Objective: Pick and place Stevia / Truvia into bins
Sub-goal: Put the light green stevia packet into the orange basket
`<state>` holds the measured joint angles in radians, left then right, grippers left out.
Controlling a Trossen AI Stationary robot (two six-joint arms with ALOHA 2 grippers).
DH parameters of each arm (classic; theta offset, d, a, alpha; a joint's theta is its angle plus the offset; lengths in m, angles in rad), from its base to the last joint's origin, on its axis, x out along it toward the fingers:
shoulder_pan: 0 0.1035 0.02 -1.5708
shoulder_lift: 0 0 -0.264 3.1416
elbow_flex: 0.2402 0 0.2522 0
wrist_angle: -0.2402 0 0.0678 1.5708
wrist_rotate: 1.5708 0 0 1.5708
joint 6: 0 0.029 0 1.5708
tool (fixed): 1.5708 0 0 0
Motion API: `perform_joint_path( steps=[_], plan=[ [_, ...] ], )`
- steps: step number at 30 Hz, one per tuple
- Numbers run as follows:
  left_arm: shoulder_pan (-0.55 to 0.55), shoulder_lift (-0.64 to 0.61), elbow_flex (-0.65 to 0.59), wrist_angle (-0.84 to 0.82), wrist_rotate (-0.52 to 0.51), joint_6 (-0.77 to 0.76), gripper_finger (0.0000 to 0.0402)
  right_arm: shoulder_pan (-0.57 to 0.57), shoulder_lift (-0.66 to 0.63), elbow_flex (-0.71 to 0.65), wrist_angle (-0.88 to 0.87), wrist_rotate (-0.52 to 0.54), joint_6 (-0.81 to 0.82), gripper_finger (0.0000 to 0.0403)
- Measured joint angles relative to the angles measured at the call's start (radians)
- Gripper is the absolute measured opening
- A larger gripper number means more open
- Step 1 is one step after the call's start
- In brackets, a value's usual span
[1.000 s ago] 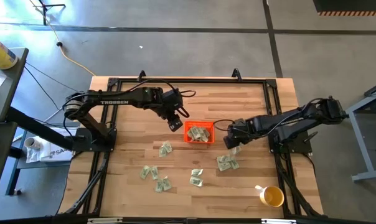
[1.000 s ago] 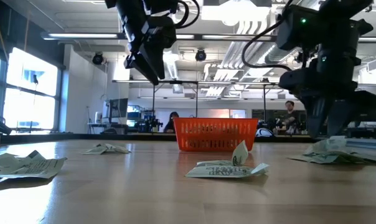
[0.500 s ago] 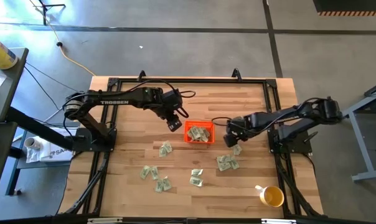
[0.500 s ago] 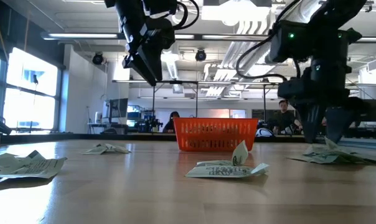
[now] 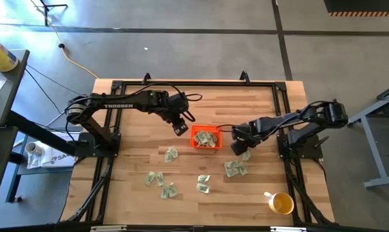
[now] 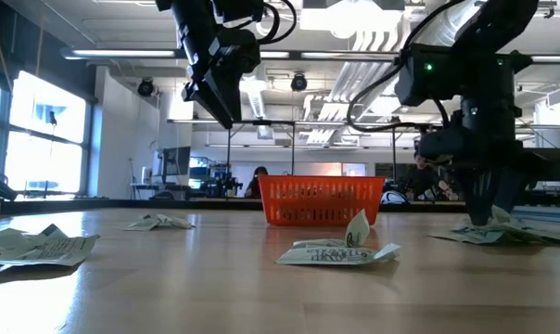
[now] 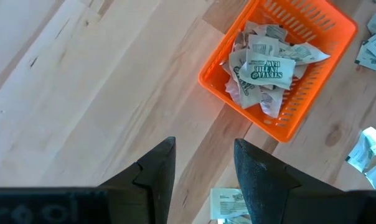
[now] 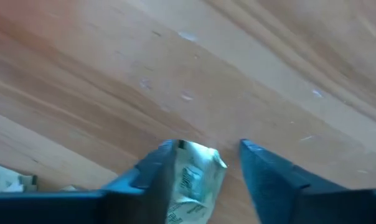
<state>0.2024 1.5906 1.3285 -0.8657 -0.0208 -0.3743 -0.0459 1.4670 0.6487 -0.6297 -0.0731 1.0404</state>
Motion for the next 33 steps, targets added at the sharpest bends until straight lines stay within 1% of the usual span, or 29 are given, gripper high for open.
perform_joint_path(
  steps=[6,7,8,9,11,14,16,18,21,24,27,30,33],
  plan=[
    [0.0,0.0,0.0,0.001,-0.024,0.003,0.0195,-0.068,0.001,-0.002,-0.001,-0.015,-0.066,0.0044],
    [0.0,0.0,0.0,0.001,-0.025,0.003,0.0195,-0.082,0.002,-0.003,0.001,-0.018,-0.079,0.0024],
    [0.0,0.0,0.0,0.001,-0.025,0.003,0.0195,-0.095,0.002,-0.003,0.003,-0.021,-0.09,0.0014],
    [0.0,0.0,0.0,0.001,-0.025,0.003,0.0195,-0.11,0.002,-0.003,0.008,-0.024,-0.103,0.0012],
    [0.0,0.0,0.0,-0.001,-0.025,0.003,0.0195,-0.142,0.002,0.001,0.018,-0.026,-0.108,0.002],
    [0.0,0.0,0.0,-0.005,-0.025,0.003,0.0195,-0.188,0.005,0.043,0.04,0.026,-0.152,0.0017],
    [0.0,0.0,0.0,-0.01,-0.025,0.003,0.0195,-0.215,0.004,0.094,0.038,0.062,-0.195,0.0008],
    [0.0,0.0,0.0,-0.019,-0.026,0.003,0.0195,-0.244,0.004,0.158,0.04,0.086,-0.228,0.001],
    [0.0,0.0,0.0,-0.042,-0.027,0.003,0.0195,-0.28,0.004,0.267,0.035,0.081,-0.28,0.0009],
    [0.0,0.0,0.0,-0.068,-0.039,0.003,0.0195,-0.282,0.003,0.38,0.02,0.063,-0.345,0.0005],
    [0.0,0.0,0.0,-0.105,-0.062,0.003,0.0195,-0.263,0.01,0.464,0.008,0.03,-0.356,0.0006],
    [0.0,0.0,0.0,-0.137,-0.089,0.003,0.0195,-0.237,0.042,0.5,0.006,0.038,-0.378,0.0004],
    [0.0,0.0,0.0,-0.141,-0.098,0.004,0.0195,-0.219,0.104,0.503,0.023,0.006,-0.372,0.0011]
  ],
)
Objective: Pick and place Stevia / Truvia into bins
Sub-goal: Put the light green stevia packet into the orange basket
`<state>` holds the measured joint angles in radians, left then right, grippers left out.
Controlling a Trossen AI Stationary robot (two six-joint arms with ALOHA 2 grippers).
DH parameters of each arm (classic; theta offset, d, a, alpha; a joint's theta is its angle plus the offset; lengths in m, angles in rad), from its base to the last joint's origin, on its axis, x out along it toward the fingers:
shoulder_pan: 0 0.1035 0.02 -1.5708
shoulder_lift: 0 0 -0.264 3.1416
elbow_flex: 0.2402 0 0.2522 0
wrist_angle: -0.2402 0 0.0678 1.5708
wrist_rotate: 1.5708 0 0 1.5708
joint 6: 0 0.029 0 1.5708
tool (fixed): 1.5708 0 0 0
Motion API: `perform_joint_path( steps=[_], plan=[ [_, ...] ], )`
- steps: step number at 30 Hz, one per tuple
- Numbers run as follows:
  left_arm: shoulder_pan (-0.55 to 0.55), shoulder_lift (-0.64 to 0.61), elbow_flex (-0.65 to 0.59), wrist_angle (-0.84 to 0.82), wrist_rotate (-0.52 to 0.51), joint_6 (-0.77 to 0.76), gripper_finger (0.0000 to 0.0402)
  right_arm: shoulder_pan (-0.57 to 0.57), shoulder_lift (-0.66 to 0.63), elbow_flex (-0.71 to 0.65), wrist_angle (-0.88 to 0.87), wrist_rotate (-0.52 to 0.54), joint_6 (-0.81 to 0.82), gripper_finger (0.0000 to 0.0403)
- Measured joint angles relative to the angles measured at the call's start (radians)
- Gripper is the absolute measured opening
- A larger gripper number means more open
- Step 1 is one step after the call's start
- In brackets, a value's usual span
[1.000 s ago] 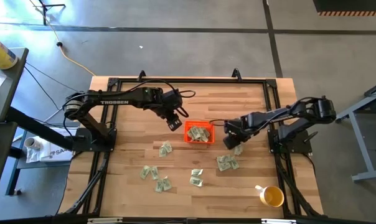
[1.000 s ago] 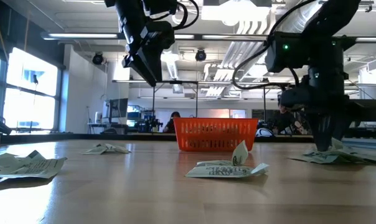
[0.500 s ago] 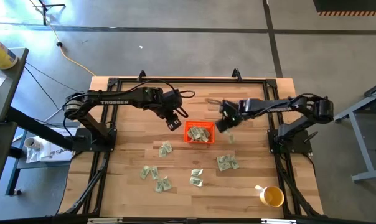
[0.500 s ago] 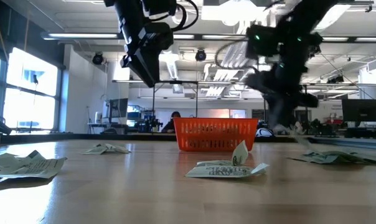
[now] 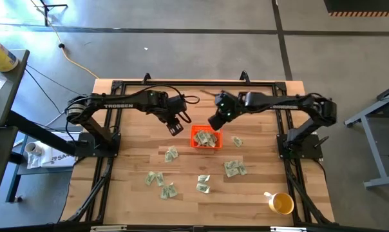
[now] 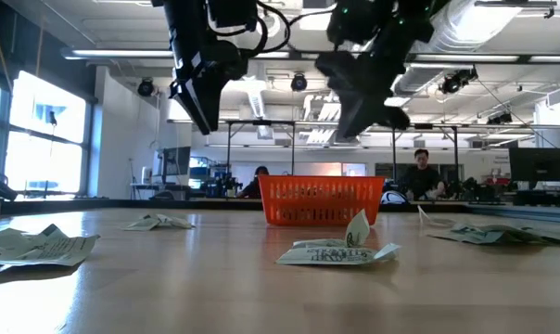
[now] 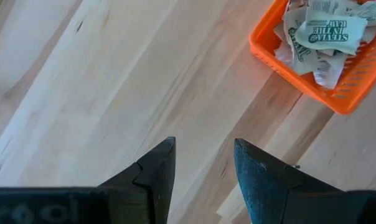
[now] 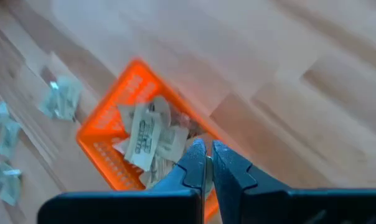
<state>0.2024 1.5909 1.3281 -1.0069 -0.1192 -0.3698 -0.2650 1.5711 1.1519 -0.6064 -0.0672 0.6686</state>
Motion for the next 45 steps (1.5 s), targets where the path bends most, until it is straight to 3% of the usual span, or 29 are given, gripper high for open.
perform_joint_path(
  steps=[6,11,21,26,36,39,45],
  plan=[
    [-0.008,-0.028,0.0,-0.002,0.0,0.004,0.0195,0.05,0.099,0.0,0.062,-0.026,-0.023,0.0037],
    [-0.014,-0.11,-0.008,0.008,-0.036,0.004,0.0195,0.089,0.114,0.0,0.053,0.012,-0.031,0.0074],
    [-0.013,-0.265,-0.128,0.001,-0.102,-0.055,0.0195,0.117,0.102,0.0,0.017,0.064,-0.051,0.0207],
    [-0.013,-0.324,-0.197,0.008,-0.102,-0.113,0.0195,0.132,0.063,0.001,-0.059,0.15,-0.071,0.0255],
    [-0.013,-0.445,-0.328,0.051,-0.074,-0.186,0.0195,0.091,0.02,-0.074,-0.364,0.113,-0.053,0.0268],
    [-0.013,-0.458,-0.365,0.067,-0.069,-0.208,0.0195,0.081,0.02,-0.136,-0.372,0.06,0.004,0.0268],
    [-0.013,-0.46,-0.403,0.089,-0.041,-0.222,0.0195,0.098,0.02,-0.208,-0.297,0.06,0.031,0.0268]
  ],
)
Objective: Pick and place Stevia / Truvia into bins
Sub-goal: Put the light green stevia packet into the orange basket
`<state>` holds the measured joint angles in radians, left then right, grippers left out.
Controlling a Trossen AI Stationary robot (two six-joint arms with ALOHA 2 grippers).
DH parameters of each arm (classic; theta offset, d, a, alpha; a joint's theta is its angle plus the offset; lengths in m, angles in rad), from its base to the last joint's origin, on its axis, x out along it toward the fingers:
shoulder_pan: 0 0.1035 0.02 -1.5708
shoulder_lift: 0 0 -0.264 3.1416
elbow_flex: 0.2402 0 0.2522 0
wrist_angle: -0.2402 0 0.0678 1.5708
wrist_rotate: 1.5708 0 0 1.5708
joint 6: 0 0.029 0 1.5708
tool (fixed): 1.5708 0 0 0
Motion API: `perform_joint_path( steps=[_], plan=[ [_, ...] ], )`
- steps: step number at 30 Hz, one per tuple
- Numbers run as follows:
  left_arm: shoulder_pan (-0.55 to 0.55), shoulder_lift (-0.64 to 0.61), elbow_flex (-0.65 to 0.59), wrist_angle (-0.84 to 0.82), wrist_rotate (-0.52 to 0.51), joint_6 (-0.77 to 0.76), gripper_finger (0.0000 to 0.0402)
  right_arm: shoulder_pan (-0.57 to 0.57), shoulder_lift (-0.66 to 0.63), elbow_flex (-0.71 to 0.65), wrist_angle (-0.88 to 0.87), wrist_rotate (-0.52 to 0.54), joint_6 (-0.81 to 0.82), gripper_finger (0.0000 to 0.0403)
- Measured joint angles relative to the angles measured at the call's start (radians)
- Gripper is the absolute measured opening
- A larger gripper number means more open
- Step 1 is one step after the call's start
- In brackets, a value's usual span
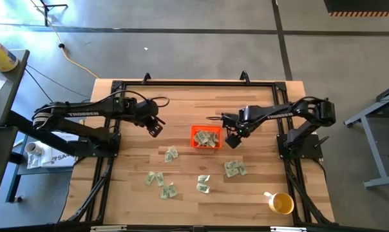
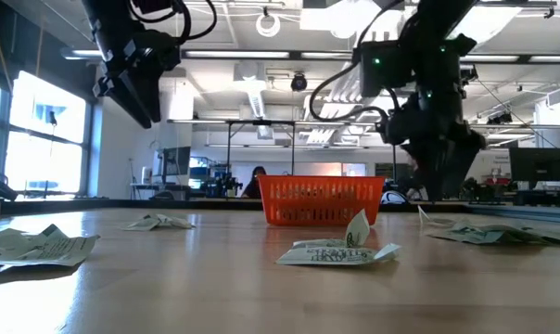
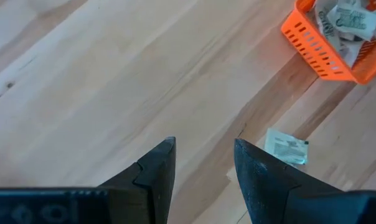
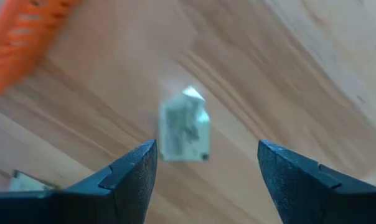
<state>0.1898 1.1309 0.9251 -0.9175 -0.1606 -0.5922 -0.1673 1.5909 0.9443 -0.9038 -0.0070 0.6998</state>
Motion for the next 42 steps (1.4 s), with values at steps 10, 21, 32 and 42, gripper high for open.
perform_joint_path(
  steps=[10,21,32,42],
  plan=[
    [0.0,0.0,-0.004,0.054,0.016,0.001,0.0195,-0.002,0.0,-0.094,0.177,0.027,-0.001,0.0268],
    [0.0,0.0,-0.004,0.052,0.015,0.0,0.0195,0.058,-0.002,-0.174,0.243,0.092,0.0,0.0264],
    [0.0,0.0,-0.004,0.051,0.012,-0.007,0.0195,0.047,-0.001,-0.179,0.288,0.024,0.034,0.0082],
    [0.0,-0.039,-0.004,0.016,0.025,0.019,0.0195,0.077,-0.007,0.084,0.215,0.124,0.033,0.0018]
  ],
)
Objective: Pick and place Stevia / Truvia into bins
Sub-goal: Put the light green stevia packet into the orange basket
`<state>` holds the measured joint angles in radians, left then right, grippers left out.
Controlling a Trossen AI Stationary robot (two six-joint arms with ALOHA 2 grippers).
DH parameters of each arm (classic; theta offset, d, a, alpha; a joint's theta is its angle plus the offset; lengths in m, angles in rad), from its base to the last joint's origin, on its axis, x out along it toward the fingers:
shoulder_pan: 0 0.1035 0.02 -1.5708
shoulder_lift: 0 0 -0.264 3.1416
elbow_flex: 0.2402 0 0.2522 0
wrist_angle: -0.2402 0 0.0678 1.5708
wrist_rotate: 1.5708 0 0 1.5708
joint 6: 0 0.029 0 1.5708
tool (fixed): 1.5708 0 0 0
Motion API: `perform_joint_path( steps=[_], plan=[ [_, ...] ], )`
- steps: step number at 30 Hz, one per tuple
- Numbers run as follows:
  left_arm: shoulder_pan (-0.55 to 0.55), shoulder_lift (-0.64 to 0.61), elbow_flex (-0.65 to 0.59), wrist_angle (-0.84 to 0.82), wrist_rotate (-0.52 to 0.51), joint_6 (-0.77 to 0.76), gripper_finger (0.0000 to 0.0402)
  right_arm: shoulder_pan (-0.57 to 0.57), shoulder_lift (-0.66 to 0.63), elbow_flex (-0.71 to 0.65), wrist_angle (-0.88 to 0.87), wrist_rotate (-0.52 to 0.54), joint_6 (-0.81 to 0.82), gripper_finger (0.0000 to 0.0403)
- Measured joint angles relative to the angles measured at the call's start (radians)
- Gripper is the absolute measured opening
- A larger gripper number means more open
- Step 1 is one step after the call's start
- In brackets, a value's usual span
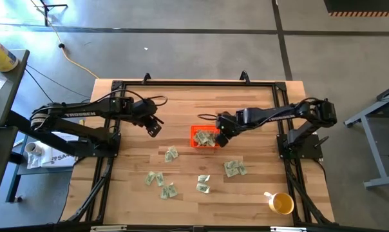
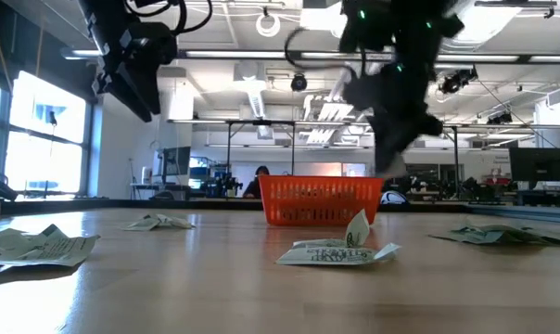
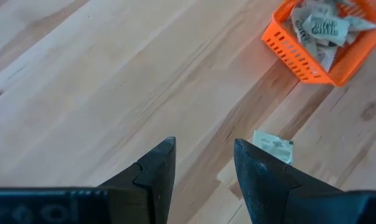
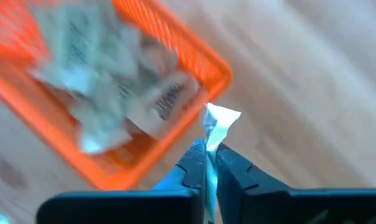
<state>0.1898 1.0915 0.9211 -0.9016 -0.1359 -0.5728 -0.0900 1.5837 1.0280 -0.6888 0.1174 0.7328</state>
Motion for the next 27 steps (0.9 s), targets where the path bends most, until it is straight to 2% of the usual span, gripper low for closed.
perform_joint_path(
  steps=[3,7,13,16,20,27],
  plan=[
    [0.0,-0.033,0.0,-0.022,-0.01,0.011,0.0195,0.013,0.002,0.105,-0.028,0.061,-0.016,0.0004],
    [0.0,-0.061,0.0,-0.042,-0.012,0.061,0.0195,0.005,0.053,0.191,0.002,-0.015,-0.05,0.0009],
    [0.0,-0.085,-0.052,-0.034,0.014,0.107,0.0195,0.013,0.175,0.245,0.059,-0.076,0.007,0.0012],
    [0.0,-0.113,-0.133,-0.009,0.072,0.108,0.0195,0.032,0.212,0.271,0.066,-0.082,0.039,0.0034],
    [0.0,-0.171,-0.242,0.066,0.138,0.097,0.0195,0.053,0.219,0.288,0.059,-0.029,0.103,0.0082],
    [0.0,-0.206,-0.365,0.333,0.199,0.1,0.0195,0.08,0.203,0.288,0.057,-0.011,0.174,0.0185]
  ],
)
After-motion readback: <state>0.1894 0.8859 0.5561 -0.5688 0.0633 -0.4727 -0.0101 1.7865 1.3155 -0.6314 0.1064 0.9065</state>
